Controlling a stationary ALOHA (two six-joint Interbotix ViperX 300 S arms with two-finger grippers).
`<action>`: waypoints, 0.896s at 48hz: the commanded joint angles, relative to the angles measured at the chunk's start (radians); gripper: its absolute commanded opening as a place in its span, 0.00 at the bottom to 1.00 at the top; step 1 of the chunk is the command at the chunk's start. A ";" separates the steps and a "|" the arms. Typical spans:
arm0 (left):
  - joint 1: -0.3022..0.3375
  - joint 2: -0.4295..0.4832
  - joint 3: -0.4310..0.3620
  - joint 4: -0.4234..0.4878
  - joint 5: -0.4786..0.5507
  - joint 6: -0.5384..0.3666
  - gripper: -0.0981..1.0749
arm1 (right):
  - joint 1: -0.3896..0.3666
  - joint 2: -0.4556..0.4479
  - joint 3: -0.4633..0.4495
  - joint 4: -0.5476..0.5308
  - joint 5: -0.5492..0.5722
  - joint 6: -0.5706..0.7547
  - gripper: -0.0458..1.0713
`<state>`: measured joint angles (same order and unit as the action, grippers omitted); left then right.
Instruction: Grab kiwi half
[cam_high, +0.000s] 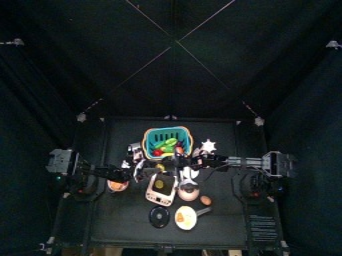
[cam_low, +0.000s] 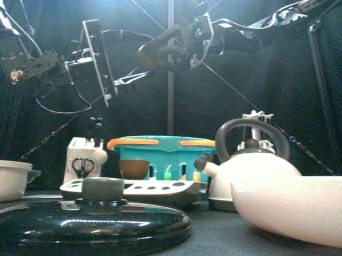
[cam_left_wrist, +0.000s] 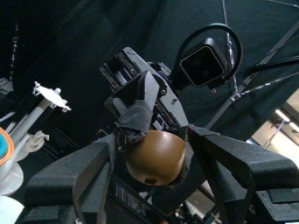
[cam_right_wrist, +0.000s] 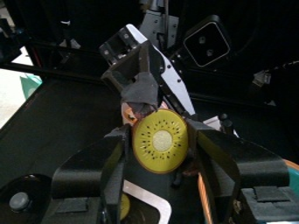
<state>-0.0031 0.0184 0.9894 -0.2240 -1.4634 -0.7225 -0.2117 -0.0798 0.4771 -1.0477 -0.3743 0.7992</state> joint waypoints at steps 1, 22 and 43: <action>0.002 0.000 -0.017 0.002 -0.012 -0.011 0.90 | -0.005 -0.015 -0.028 0.002 -0.008 0.002 0.72; -0.002 0.000 -0.017 0.003 -0.029 -0.038 0.90 | -0.025 -0.025 -0.023 0.002 -0.008 0.002 0.72; -0.002 0.002 -0.011 0.002 -0.032 -0.040 0.89 | -0.029 -0.037 -0.021 -0.006 -0.008 0.002 0.72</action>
<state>-0.0046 0.0261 0.9879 -0.2240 -1.4864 -0.7655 -0.2332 -0.0798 0.4725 -1.0523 -0.3743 0.7992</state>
